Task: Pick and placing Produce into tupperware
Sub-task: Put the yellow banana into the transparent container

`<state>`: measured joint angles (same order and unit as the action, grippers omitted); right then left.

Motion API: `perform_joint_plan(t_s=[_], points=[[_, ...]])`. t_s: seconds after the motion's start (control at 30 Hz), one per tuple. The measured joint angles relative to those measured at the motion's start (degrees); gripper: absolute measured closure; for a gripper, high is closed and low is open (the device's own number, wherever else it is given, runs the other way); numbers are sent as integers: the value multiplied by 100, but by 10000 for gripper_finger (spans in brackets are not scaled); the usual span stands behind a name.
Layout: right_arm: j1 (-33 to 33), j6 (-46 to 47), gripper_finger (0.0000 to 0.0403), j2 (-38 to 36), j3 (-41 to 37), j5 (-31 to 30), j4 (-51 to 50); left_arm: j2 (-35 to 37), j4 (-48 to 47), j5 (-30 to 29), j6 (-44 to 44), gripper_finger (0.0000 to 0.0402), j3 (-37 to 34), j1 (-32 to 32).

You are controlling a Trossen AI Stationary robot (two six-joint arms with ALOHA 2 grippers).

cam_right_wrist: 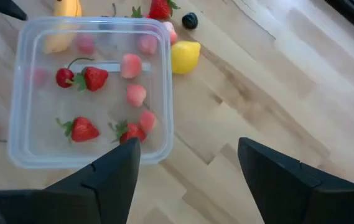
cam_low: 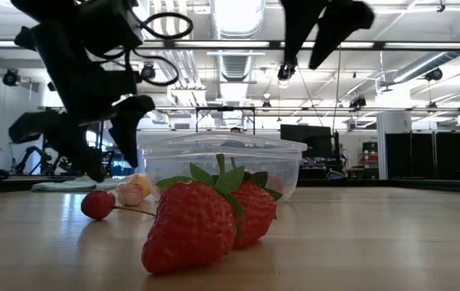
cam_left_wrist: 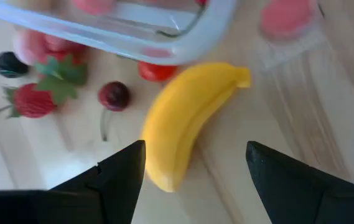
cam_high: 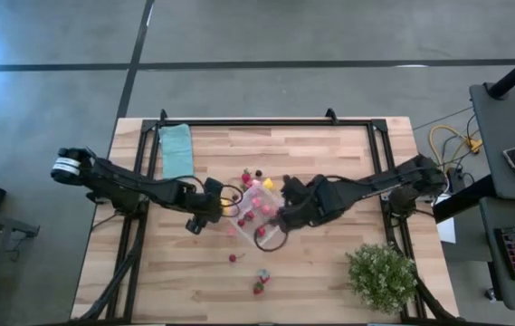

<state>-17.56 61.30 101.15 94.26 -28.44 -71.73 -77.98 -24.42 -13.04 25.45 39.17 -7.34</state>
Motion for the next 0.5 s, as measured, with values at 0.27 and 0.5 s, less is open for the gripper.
perform_joint_plan(t_s=[0.27, 0.5], points=[[-544, 1165, 140, -245, -666, -27, 16, 47, 6, 676, 92, 139, 211, 363], [-768, 1688, 140, -243, -940, -16, 61, -166, -36, 1084, 536, 139, 360, 930]])
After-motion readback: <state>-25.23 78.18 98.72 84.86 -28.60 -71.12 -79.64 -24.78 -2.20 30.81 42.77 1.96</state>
